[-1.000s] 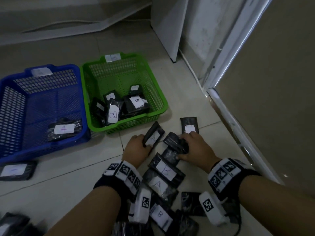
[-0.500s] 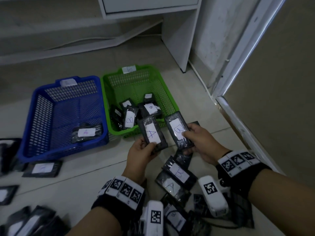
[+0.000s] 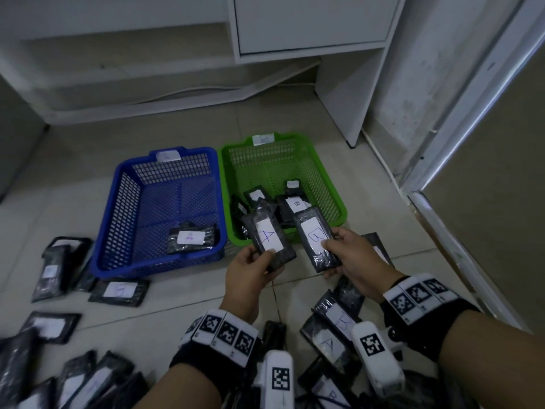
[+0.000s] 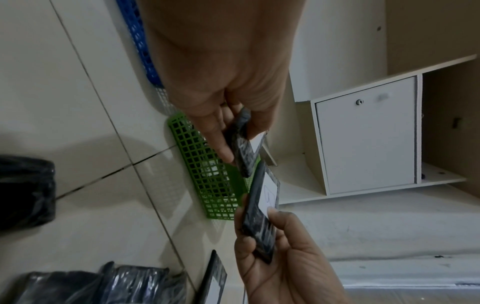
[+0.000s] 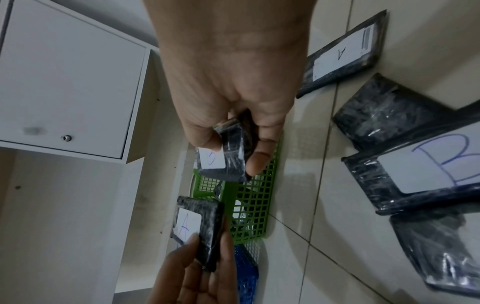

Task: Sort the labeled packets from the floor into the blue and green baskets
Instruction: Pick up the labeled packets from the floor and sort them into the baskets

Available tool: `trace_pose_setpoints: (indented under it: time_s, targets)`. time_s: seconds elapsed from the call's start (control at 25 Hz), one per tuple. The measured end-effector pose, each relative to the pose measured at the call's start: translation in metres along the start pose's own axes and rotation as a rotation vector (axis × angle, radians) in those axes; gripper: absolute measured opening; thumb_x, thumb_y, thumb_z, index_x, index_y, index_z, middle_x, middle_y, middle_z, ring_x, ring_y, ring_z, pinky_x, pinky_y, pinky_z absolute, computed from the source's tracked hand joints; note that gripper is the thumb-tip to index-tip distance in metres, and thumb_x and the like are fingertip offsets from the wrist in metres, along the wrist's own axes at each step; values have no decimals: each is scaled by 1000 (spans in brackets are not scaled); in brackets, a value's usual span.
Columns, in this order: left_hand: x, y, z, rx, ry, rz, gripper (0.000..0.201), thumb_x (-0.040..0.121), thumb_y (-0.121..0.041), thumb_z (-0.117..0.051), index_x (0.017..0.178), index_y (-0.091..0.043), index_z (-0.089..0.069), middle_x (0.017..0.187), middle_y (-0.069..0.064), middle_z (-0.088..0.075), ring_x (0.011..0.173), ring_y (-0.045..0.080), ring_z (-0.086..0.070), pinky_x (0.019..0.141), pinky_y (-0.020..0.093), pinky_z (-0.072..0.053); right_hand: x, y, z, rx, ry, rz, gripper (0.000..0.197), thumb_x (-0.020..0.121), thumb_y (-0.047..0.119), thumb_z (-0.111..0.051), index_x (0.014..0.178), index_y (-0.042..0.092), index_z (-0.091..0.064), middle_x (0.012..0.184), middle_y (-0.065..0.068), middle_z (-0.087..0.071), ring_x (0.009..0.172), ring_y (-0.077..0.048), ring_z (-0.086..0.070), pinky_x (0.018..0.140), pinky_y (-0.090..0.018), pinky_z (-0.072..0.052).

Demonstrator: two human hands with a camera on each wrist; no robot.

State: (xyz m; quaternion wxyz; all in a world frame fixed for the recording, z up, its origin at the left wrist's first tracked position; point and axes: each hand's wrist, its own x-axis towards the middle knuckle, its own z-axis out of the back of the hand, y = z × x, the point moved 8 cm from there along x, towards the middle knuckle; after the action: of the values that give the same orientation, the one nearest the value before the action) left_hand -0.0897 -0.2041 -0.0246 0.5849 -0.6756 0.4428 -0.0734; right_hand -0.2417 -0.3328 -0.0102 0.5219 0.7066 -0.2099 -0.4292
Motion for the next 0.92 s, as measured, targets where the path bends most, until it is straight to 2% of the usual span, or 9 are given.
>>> trace_pose_setpoints:
  time_s: [0.08, 0.24, 0.4, 0.52, 0.6, 0.68, 0.76, 0.84, 0.92]
  targets:
    - [3, -4, 6, -7, -18, -16, 12, 88, 0, -61, 98, -6, -58, 91, 14, -47, 85, 27, -56, 72, 34, -59, 3, 4, -5, -9, -2, 5, 14, 94, 8, -54, 107, 10, -59, 99, -10, -64, 69, -22, -59, 48, -33, -52]
    - [7, -13, 20, -30, -94, -53, 48, 86, 1, -63, 128, -8, -43, 83, 14, -46, 85, 25, -57, 69, 35, -60, 12, 13, -20, -14, -3, 27, 17, 94, 6, -53, 110, 7, -58, 90, -6, -67, 60, -16, -61, 46, -32, -52]
    - [8, -20, 32, -29, -100, -89, 49, 87, 1, -62, 131, -7, -42, 80, 14, -51, 84, 25, -58, 69, 34, -60, 31, 19, -35, -46, -14, 47, 12, 93, 8, -55, 104, 10, -61, 97, -18, -65, 65, -24, -62, 42, -27, -51]
    - [6, -27, 45, -40, -110, -108, 46, 87, 3, -60, 129, -7, -44, 79, 10, -57, 81, 22, -62, 71, 37, -60, 56, 32, -52, -141, -21, 69, 25, 93, 6, -55, 117, 3, -60, 104, -20, -65, 72, -27, -63, 45, -27, -53]
    - [6, -33, 56, -39, -131, -131, 44, 87, 4, -59, 127, -6, -44, 74, 8, -53, 78, 21, -60, 73, 38, -60, 72, 40, -69, -110, -15, 51, 37, 93, -1, -52, 129, 3, -53, 109, -16, -64, 83, -28, -63, 59, -32, -58]
    - [7, -42, 69, -20, -164, -155, 38, 89, 3, -58, 123, -7, -47, 75, 9, -49, 77, 20, -58, 75, 39, -59, 83, 39, -79, -164, -61, 26, 43, 92, -4, -50, 134, 2, -48, 114, -11, -60, 99, -30, -61, 81, -39, -55]
    - [9, -53, 86, 22, -217, -186, 39, 90, 2, -57, 126, -9, -49, 78, 11, -48, 79, 22, -57, 79, 41, -58, 89, 37, -81, -532, -159, 69, 44, 91, 2, -52, 135, 3, -50, 126, -12, -58, 113, -32, -58, 95, -42, -49]
    - [15, -65, 109, 72, -287, -208, 48, 90, 2, -57, 135, -9, -46, 84, 10, -56, 86, 24, -59, 84, 43, -55, 85, 36, -91, -754, -203, 148, 41, 89, 4, -53, 130, 6, -58, 128, -14, -60, 111, -31, -59, 91, -36, -50]
    - [23, -78, 136, 174, -358, -245, 47, 89, -1, -58, 133, -14, -51, 90, 1, -67, 92, 23, -64, 88, 44, -54, 79, 33, -99, -726, -209, 260, 33, 88, 2, -53, 118, 7, -66, 115, -16, -67, 85, -23, -63, 70, -26, -48]
